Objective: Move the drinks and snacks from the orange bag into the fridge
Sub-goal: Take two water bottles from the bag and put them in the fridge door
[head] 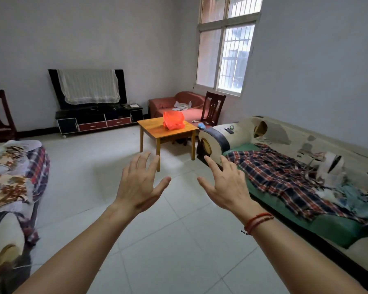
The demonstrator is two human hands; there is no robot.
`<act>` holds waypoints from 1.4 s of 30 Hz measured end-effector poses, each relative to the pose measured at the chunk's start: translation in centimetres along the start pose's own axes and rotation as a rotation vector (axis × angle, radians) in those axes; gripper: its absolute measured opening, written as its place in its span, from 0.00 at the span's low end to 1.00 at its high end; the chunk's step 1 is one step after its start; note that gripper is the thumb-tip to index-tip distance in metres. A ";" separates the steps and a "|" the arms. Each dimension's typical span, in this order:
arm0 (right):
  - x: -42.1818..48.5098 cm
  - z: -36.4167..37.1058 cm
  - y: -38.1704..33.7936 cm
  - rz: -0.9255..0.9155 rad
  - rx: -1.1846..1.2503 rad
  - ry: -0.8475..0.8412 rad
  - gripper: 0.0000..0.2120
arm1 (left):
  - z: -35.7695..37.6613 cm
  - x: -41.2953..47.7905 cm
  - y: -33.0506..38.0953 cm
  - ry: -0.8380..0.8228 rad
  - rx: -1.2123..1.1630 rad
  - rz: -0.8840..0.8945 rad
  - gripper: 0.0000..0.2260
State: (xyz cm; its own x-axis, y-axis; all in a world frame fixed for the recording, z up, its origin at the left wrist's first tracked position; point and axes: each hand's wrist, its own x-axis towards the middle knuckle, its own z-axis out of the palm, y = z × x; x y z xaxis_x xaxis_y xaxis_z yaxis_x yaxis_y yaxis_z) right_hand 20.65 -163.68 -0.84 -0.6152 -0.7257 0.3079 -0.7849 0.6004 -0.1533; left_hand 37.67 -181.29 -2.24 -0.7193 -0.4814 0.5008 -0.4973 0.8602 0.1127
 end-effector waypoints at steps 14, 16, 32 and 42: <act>23.8 9.7 6.1 0.038 0.013 -0.010 0.33 | 13.4 21.9 -5.7 -0.029 -0.002 -0.009 0.35; 28.3 11.0 6.9 0.036 0.011 -0.027 0.33 | 15.5 26.1 -6.5 -0.035 0.006 -0.011 0.35; 57.0 21.5 12.1 -0.019 0.017 -0.080 0.32 | 32.0 50.7 -13.0 -0.099 0.025 -0.050 0.34; 77.4 29.6 14.3 -0.019 -0.001 -0.128 0.32 | 44.7 68.1 -20.3 -0.142 -0.007 -0.040 0.32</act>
State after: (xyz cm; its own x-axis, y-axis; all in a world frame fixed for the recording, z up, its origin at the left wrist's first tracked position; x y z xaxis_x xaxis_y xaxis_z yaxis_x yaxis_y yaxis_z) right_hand -40.35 -221.18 -6.96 -0.6050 -0.7736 0.1885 -0.7962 0.5868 -0.1472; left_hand -22.91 -239.09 -8.76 -0.7607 -0.5338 0.3694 -0.5237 0.8409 0.1366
